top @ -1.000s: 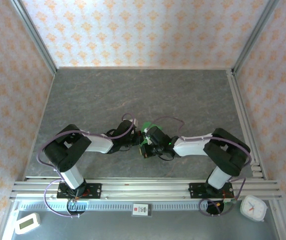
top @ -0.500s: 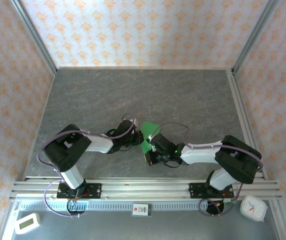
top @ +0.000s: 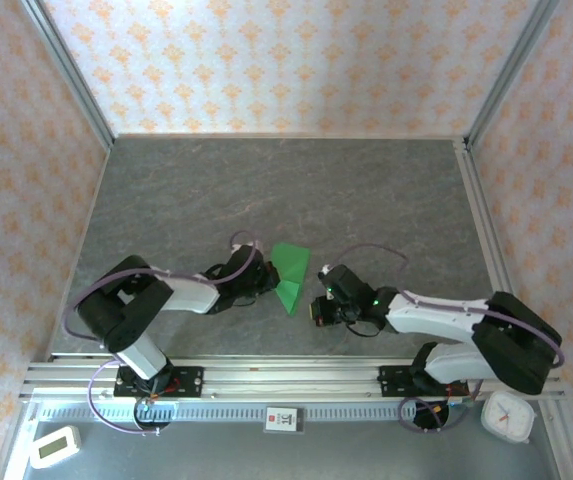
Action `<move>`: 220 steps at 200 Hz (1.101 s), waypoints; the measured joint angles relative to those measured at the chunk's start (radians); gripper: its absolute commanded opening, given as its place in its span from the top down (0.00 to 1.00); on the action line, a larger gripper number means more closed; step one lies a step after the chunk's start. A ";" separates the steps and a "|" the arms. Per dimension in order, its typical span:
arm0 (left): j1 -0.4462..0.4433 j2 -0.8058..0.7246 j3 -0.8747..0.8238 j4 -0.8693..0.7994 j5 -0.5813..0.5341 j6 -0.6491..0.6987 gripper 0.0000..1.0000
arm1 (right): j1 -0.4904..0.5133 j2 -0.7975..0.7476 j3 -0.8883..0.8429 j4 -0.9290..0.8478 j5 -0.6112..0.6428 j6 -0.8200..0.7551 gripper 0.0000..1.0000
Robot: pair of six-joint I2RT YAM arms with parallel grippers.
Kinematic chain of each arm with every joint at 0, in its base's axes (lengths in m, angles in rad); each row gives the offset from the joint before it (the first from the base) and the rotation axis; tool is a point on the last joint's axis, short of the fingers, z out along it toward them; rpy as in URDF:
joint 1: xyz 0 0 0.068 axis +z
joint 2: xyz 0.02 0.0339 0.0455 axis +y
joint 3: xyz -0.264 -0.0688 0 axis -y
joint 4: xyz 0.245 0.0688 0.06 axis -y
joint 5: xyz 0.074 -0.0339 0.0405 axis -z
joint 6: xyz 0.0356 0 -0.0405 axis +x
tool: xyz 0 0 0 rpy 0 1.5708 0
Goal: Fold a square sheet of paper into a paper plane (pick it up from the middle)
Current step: Third fold the triangle at the center of the table.
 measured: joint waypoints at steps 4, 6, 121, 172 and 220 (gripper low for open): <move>-0.007 -0.022 -0.021 0.000 -0.017 -0.031 1.00 | -0.001 -0.011 0.001 0.000 0.000 0.004 1.00; -0.012 -0.031 -0.031 0.000 -0.027 -0.045 1.00 | -0.001 -0.015 0.002 0.000 0.000 0.008 1.00; -0.100 -0.295 -0.002 -0.122 -0.326 -0.217 0.79 | 0.108 0.053 0.067 0.224 -0.046 0.159 1.00; -0.042 -0.382 -0.047 -0.240 -0.334 -0.090 0.81 | 0.169 0.154 0.097 0.282 -0.060 0.179 1.00; -0.037 -0.364 -0.046 -0.272 -0.294 0.020 0.84 | 0.145 0.236 0.147 0.272 -0.033 0.139 1.00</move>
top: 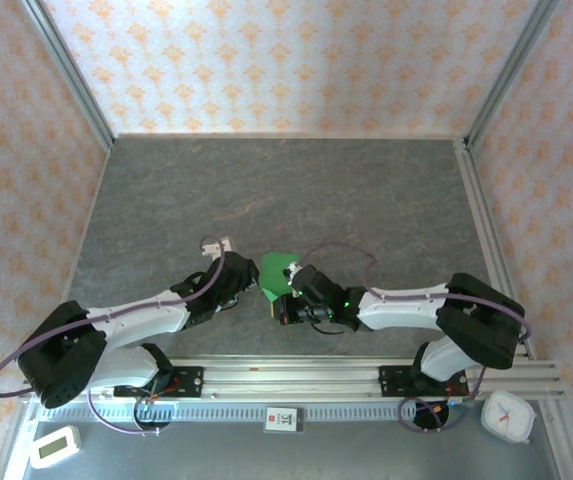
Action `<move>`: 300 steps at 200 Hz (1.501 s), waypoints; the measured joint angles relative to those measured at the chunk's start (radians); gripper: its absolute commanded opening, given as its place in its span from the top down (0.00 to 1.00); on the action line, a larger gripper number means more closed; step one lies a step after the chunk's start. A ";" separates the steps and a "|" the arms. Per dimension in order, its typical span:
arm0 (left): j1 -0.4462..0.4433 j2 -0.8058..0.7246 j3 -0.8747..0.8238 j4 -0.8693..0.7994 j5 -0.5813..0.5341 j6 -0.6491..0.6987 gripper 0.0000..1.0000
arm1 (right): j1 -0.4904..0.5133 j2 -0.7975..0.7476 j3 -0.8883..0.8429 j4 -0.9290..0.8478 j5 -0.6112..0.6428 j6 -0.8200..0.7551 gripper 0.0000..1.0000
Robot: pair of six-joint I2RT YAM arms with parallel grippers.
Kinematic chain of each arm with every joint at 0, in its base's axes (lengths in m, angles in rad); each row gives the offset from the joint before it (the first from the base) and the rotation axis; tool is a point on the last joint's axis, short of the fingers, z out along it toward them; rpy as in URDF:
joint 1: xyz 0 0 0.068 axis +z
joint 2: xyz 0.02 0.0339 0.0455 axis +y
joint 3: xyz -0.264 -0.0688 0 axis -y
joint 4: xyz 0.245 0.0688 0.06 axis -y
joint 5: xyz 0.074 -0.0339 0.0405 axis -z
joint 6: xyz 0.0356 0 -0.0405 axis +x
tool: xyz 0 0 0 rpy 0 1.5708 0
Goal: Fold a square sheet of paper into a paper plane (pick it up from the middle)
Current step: Third fold the triangle at the center of the table.
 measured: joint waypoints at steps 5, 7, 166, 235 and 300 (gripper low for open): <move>0.000 0.008 0.000 0.001 0.008 0.008 0.84 | -0.009 0.003 0.000 0.000 0.000 -0.007 1.00; 0.000 0.011 0.000 0.001 0.014 0.012 0.84 | -0.013 0.005 0.000 -0.001 0.000 -0.011 1.00; 0.088 0.470 0.356 0.051 0.204 0.256 0.83 | -0.147 0.096 0.045 -0.122 0.002 -0.231 1.00; 0.091 0.466 0.232 0.127 0.259 0.235 0.84 | -0.174 0.100 0.051 -0.147 -0.003 -0.271 1.00; 0.044 0.340 0.051 0.241 0.256 0.056 0.84 | -0.189 0.147 0.095 -0.154 -0.011 -0.288 1.00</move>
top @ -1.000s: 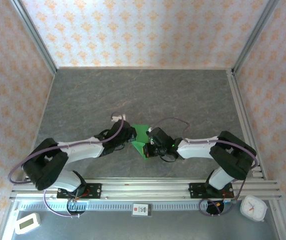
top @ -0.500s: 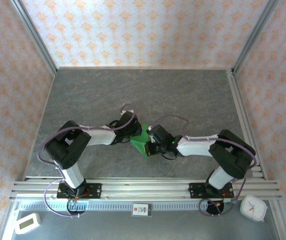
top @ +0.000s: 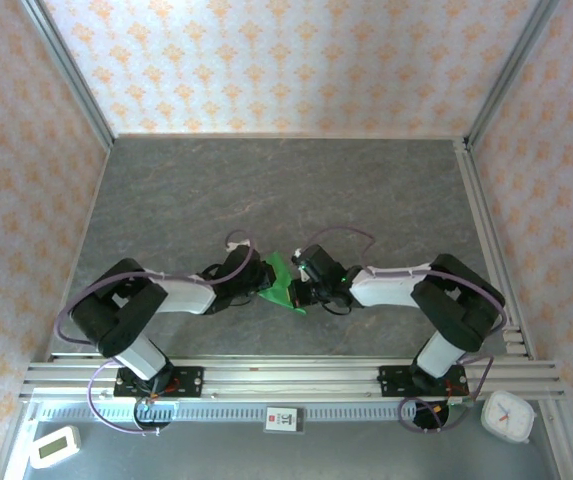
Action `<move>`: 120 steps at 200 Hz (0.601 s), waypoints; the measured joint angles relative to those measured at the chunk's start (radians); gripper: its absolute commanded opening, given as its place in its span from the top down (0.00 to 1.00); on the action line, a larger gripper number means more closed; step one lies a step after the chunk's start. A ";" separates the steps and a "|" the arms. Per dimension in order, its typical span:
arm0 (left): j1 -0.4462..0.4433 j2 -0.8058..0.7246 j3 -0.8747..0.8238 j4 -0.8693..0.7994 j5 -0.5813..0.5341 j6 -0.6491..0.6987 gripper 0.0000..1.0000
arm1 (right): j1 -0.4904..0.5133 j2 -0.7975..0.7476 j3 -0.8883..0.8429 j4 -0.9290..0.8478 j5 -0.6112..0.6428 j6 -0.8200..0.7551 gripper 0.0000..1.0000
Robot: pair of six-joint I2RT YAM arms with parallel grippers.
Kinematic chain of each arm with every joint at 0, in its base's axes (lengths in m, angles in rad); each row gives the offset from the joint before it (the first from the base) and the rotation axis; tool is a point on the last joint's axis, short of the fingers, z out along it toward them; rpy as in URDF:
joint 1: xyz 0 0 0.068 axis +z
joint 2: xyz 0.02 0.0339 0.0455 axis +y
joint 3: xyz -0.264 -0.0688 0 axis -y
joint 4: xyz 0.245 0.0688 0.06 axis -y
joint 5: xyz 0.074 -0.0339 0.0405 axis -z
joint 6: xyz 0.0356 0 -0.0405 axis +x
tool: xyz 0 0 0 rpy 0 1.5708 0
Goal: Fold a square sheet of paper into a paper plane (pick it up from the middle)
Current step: Third fold the triangle at the center of the table.
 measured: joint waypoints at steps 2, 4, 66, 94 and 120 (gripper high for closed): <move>-0.005 -0.005 -0.004 0.000 -0.002 -0.005 0.84 | -0.002 0.001 0.001 0.000 -0.001 0.000 1.00; -0.007 -0.008 -0.007 0.000 -0.003 -0.008 0.83 | -0.002 0.002 0.002 0.000 -0.001 0.000 1.00; -0.032 -0.265 -0.019 -0.100 -0.114 -0.045 0.73 | -0.013 0.007 0.006 0.001 -0.002 -0.003 1.00; -0.047 -0.332 -0.025 -0.101 -0.121 -0.049 0.84 | -0.013 0.007 0.006 0.002 -0.002 -0.003 1.00; -0.067 -0.327 -0.068 -0.048 -0.085 -0.065 1.00 | -0.013 0.011 0.006 0.012 -0.002 -0.003 1.00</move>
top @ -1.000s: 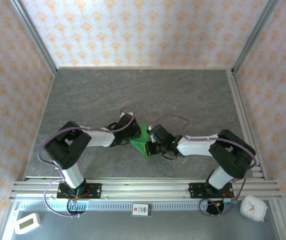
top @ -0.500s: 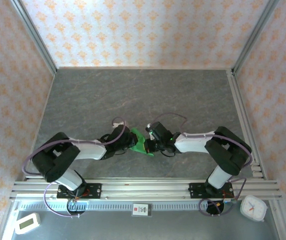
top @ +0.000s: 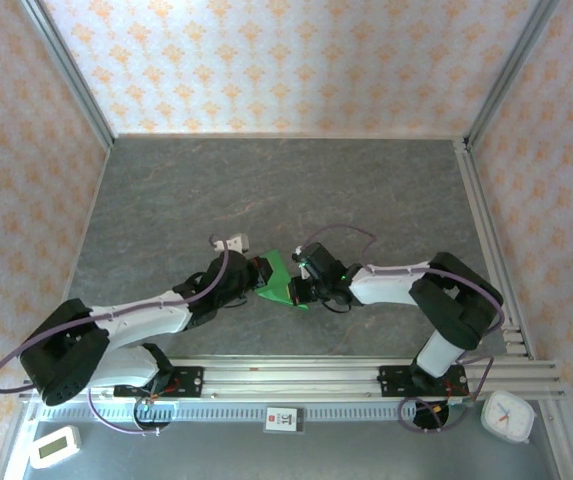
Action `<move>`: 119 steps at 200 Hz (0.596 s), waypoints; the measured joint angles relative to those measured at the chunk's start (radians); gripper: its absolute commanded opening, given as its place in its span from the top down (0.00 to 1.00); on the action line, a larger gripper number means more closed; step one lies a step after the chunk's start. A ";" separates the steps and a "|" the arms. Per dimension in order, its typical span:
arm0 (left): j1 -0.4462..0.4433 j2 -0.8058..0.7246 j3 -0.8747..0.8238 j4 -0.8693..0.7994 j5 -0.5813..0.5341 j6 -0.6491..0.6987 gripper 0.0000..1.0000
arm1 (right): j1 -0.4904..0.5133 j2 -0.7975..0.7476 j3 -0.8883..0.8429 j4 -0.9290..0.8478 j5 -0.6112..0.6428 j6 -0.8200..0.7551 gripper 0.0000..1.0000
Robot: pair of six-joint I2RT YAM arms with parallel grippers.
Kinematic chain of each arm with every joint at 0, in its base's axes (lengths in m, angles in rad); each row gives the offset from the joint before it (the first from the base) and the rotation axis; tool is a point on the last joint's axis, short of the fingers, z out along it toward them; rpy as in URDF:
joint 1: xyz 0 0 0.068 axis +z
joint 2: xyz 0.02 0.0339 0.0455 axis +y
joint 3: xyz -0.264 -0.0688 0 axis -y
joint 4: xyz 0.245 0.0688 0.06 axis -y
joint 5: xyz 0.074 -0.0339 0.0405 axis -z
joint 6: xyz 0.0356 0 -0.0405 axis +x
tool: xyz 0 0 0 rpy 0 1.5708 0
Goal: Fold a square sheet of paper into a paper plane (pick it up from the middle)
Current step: Third fold the triangle at the center of the table.
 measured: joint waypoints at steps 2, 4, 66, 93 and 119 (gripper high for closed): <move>-0.003 0.003 -0.005 0.005 0.006 -0.001 1.00 | 0.000 0.000 0.000 0.000 0.000 0.000 1.00; -0.005 0.005 -0.010 0.008 0.008 -0.002 1.00 | 0.000 0.000 0.000 0.000 0.000 0.000 1.00; -0.043 0.135 -0.084 0.141 0.082 -0.043 1.00 | 0.000 0.007 0.000 0.015 -0.003 0.000 1.00; -0.043 0.180 -0.081 0.183 0.097 -0.043 1.00 | -0.002 0.009 0.000 0.019 -0.007 0.000 1.00; -0.043 0.216 -0.060 0.199 0.113 -0.040 1.00 | -0.002 0.009 0.000 0.020 -0.008 0.000 1.00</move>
